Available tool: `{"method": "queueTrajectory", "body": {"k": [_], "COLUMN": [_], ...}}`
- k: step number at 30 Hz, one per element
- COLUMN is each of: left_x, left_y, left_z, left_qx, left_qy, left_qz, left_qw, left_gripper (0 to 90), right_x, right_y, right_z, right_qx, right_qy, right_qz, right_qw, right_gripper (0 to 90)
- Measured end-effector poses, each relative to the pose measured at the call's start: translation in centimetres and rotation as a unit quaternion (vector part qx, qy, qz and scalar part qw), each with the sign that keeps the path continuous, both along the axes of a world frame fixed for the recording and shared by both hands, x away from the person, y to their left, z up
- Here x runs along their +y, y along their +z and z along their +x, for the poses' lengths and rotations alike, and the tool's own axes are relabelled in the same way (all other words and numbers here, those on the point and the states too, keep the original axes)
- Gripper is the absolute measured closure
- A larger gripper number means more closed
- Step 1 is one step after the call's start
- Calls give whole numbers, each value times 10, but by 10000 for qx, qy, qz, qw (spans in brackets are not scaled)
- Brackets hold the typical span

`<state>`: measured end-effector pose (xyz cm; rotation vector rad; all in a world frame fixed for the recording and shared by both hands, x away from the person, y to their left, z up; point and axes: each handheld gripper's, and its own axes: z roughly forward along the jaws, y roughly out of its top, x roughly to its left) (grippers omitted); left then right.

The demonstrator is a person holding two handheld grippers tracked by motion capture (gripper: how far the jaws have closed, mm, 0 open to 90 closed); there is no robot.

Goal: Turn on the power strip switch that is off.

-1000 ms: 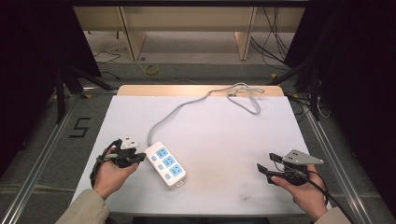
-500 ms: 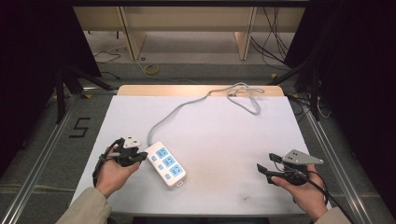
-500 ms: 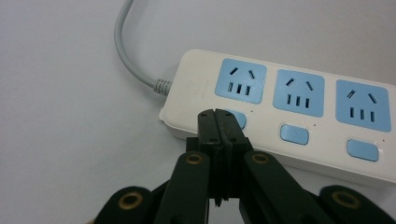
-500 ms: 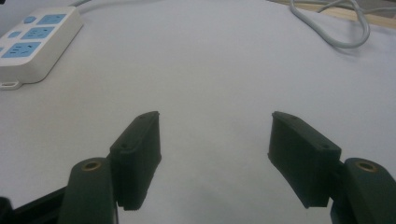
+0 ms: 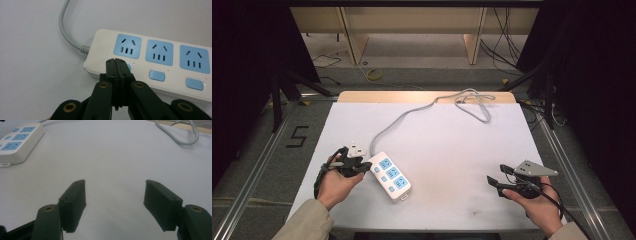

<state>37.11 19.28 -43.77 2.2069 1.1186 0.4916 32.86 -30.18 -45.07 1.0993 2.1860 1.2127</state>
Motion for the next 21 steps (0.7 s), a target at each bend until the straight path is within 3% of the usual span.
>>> {"method": "queueTrajectory", "body": {"k": [21], "left_x": [-6], "left_y": [1], "left_z": [5], "left_qx": [35], "left_qy": [-53], "left_qz": [58], "left_qw": [10000], "left_gripper": [898], "right_x": [0], "right_y": [0], "right_z": [-1], "right_qx": [10], "right_qy": [13], "right_qz": [16], "right_qw": [10000], "right_gripper": [342]}}
